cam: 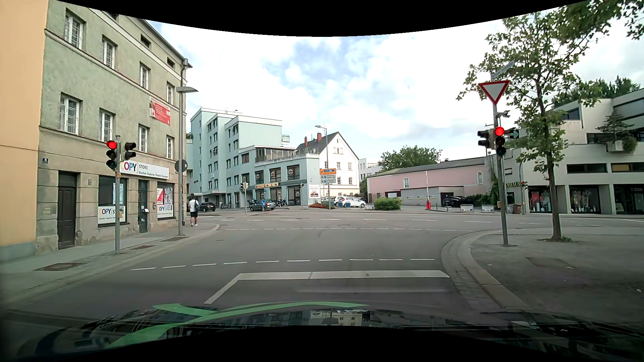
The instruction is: Follow the waypoints while adhering to traffic rules and regulations
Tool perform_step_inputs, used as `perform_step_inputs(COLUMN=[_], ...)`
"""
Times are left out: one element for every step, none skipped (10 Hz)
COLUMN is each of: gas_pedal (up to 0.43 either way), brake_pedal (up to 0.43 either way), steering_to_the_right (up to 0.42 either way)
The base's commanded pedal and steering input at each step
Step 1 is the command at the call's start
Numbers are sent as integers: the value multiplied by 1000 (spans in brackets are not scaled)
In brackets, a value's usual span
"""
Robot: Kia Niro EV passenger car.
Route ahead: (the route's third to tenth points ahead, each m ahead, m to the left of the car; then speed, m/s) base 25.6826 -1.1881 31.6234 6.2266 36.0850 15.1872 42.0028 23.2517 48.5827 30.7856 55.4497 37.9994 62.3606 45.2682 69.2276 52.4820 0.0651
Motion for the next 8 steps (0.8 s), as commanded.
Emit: perform_step_inputs(gas_pedal=[0,0,0,0,0,0,0,0], brake_pedal=[390,421,409,372,360,341,341,348], steering_to_the_right=[10,10,10,10,10,10,10,10])
